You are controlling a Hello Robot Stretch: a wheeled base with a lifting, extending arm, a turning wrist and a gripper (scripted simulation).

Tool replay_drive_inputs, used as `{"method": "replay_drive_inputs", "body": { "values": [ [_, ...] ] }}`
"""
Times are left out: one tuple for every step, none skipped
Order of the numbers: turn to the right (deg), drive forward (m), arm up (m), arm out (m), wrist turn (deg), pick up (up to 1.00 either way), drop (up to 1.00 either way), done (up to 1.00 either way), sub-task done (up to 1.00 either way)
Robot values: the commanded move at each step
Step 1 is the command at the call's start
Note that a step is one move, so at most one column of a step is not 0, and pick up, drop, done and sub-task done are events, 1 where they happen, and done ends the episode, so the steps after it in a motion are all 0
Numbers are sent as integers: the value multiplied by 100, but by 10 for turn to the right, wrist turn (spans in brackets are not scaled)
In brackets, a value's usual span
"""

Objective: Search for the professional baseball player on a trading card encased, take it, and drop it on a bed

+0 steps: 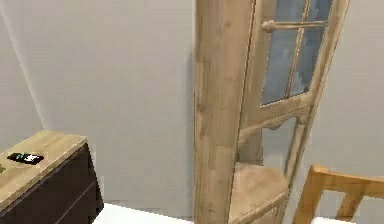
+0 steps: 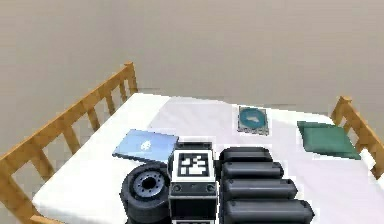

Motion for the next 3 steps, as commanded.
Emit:
{"method": "replay_drive_inputs", "body": {
  "values": [
    [-450, 0, 0, 0, 0, 0, 0, 0, 0],
    [-120, 0, 0, 0, 0, 0, 0, 0, 0],
    [450, 0, 0, 0, 0, 0, 0, 0, 0]
  ]
}}
